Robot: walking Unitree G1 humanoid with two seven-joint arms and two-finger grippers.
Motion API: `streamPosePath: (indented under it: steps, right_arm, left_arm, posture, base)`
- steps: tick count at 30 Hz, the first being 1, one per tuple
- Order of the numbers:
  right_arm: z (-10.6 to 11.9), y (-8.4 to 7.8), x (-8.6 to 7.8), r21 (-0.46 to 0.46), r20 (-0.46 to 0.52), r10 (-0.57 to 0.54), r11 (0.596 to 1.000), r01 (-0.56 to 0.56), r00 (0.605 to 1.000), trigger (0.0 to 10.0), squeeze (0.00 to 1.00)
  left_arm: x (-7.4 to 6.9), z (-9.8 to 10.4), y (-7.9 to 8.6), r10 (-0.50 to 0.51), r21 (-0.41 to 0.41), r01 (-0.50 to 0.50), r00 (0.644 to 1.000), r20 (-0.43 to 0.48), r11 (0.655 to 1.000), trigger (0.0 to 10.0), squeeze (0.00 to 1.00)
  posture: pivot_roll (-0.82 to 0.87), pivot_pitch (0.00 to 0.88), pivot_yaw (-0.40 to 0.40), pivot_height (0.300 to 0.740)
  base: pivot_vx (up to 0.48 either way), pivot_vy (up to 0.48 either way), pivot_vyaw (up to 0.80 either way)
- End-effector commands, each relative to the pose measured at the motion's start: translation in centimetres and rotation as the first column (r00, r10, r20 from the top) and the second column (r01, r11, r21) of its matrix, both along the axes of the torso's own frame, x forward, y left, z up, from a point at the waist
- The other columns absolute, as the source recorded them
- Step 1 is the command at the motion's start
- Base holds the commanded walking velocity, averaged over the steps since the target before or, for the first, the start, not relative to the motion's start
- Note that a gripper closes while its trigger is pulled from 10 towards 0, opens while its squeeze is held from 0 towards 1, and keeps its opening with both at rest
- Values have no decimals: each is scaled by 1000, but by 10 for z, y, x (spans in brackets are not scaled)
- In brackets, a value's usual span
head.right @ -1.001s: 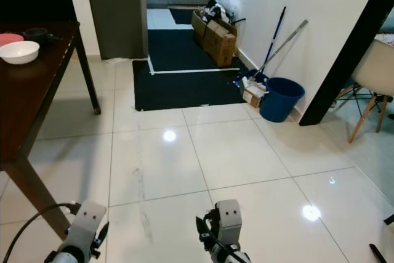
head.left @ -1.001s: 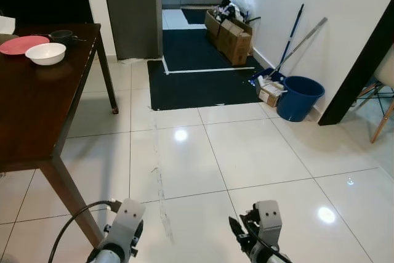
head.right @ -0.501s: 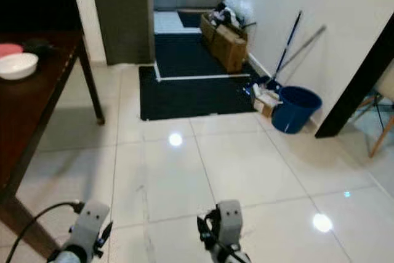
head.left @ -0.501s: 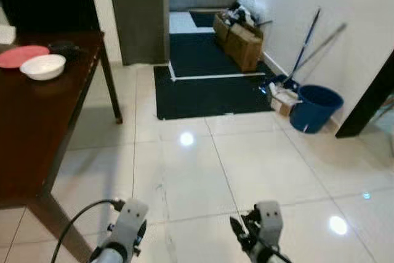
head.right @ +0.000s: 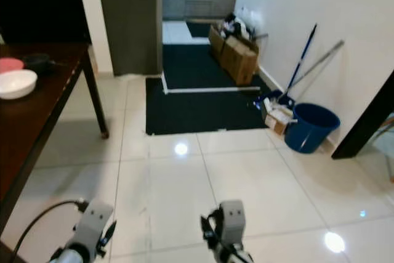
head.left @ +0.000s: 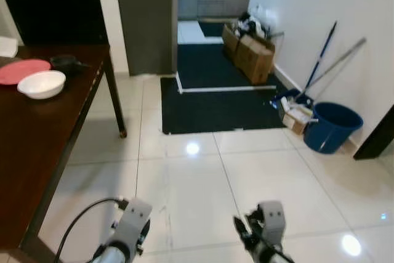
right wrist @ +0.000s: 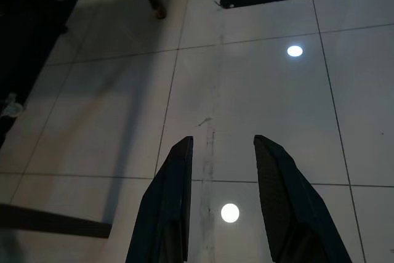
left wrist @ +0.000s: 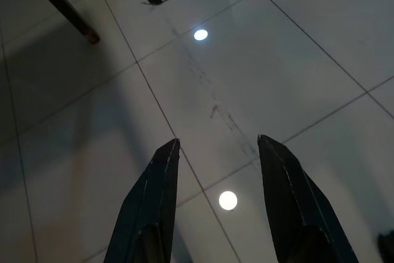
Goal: Setting the table
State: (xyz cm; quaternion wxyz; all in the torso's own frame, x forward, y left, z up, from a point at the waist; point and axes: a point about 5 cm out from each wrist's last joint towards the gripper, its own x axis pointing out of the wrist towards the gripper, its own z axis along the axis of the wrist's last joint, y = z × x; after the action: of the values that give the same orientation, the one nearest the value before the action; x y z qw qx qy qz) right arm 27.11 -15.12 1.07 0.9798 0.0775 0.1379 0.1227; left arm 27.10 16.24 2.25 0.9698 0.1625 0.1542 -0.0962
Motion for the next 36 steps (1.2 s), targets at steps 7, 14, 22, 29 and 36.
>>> streamPosePath:
  steps: [7,14,22,29,36]
  right_arm:
    - [-5,-8,-5,-8,-22,-27,1000,27,999,10000,0]
    - [-5,-8,-5,-3,-19,-24,1000,24,1000,10000,0]
    - [-5,-7,-5,2,-17,-23,1000,23,1000,10000,0]
    - [-5,-7,-6,3,-15,-24,1000,24,1000,10000,0]
    - [-5,-7,-6,3,-15,-23,1000,23,1000,10000,0]
  left_arm:
    - [-3,-4,-4,-18,0,18,1000,-18,1000,10000,0]
    - [-2,-4,-3,-11,3,11,1000,-18,1000,10000,0]
    - [-2,-4,-3,-12,2,12,1000,-18,1000,10000,0]
    - [-2,-4,-3,-12,1,13,1000,-18,1000,10000,0]
    - [-2,-4,-3,-12,0,12,1000,-17,1000,10000,0]
  posture:
    - [48,55,77,740]
    - [50,58,77,740]
    - [50,61,77,740]
    - [49,65,77,740]
    - [49,65,77,740]
  base:
    - [444,0,0]
    - [446,0,0]
    - [444,0,0]
    - [445,0,0]
    - [444,0,0]
